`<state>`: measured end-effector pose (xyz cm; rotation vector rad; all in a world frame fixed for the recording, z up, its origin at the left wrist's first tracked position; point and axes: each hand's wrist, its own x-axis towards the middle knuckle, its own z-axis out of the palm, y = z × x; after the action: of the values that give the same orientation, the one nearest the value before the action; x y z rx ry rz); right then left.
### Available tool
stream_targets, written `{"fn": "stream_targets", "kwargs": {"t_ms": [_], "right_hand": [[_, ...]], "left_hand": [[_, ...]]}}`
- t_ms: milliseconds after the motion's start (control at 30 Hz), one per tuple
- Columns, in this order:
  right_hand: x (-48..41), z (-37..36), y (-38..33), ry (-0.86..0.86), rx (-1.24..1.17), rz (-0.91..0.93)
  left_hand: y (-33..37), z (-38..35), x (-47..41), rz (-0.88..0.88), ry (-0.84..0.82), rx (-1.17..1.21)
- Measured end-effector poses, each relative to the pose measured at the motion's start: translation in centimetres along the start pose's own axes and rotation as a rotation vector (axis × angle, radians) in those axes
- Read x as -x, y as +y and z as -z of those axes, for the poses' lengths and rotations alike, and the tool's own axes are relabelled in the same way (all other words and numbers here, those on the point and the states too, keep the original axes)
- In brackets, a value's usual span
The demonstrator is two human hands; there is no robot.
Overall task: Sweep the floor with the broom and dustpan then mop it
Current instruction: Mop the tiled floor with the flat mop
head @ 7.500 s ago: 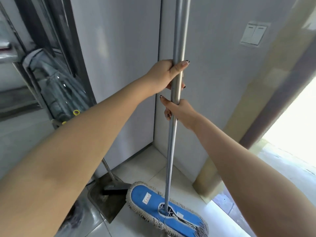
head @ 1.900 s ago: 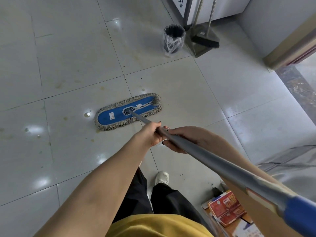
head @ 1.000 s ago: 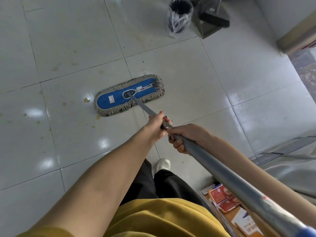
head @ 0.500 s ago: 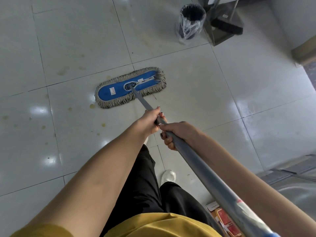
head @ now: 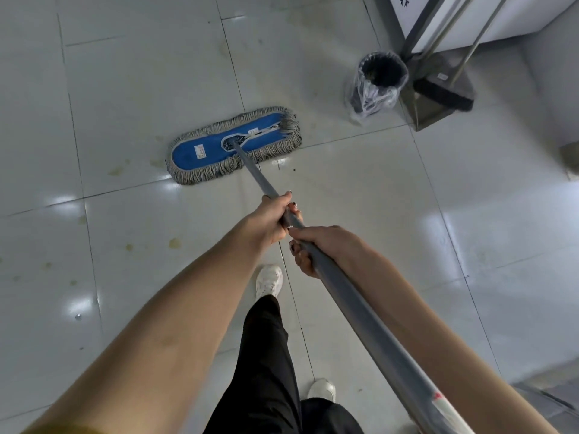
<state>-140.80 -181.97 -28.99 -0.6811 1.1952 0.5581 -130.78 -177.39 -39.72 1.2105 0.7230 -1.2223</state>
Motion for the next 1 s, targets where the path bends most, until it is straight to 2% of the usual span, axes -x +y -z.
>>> {"fn": "stream_targets", "kwargs": {"t_ms": [233, 433, 700, 1000], "right_hand": [[-3.2, -3.4, -12.1, -0.038, 0.081, -0.05], [-4.4, -3.5, -16.3, 0.001, 0.093, -0.021], [-3.4, -0.6, -14.2, -0.013, 0.073, 0.008], [0.7, 6.1, -4.4, 0.032, 0.109, 0.007]], "left_hand": [[11.2, -3.3, -4.9, -0.003, -0.011, -0.022], [14.7, -5.1, -6.9, -0.006, -0.019, -0.021], [11.8, -6.6, -6.3, -0.03, -0.016, -0.109], [0.0, -8.0, -2.8, 0.0, -0.033, -0.198]]}}
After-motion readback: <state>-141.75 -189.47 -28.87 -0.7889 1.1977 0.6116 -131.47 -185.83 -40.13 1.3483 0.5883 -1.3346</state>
